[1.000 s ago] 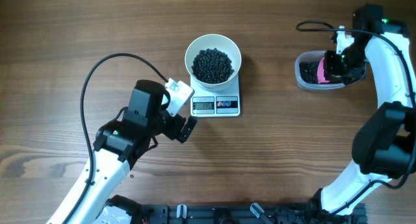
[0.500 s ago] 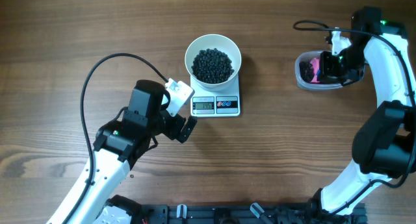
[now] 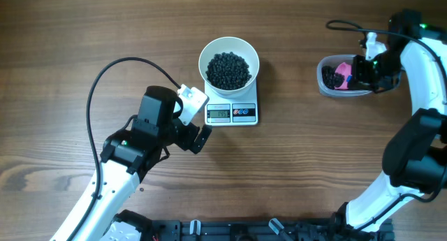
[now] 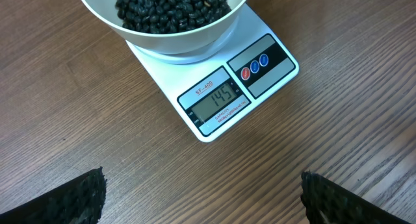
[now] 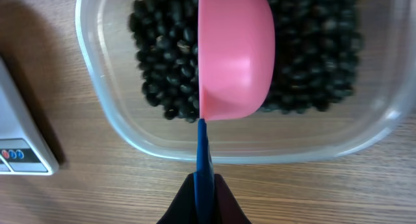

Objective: Scoop item into bowl and weigh 150g on scale
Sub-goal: 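Dip the scoop into the black beans with the right gripper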

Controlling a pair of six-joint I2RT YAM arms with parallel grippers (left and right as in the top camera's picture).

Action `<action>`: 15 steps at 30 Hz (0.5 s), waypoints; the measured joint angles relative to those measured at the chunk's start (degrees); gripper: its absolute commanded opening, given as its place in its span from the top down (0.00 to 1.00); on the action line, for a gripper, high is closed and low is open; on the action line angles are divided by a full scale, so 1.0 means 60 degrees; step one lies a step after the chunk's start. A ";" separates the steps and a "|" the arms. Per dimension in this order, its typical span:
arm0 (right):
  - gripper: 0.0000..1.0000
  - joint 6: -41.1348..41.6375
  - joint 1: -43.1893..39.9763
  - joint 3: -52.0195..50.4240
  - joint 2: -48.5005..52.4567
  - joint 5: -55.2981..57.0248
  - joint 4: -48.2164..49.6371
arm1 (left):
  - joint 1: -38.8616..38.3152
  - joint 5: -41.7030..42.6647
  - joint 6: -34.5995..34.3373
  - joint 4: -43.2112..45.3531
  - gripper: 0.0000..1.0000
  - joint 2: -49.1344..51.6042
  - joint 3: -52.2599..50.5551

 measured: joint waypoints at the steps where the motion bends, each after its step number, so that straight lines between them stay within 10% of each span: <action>1: 0.96 0.0029 -0.0087 0.0022 0.0000 0.0000 -0.0022 | 0.0000 0.0000 0.0000 0.0004 0.00 0.0000 0.0000; 15: 0.96 -0.0160 -0.0459 0.0135 -0.0186 -0.0685 -0.0066 | 0.0000 0.0000 0.0000 0.0000 0.00 0.0000 0.0000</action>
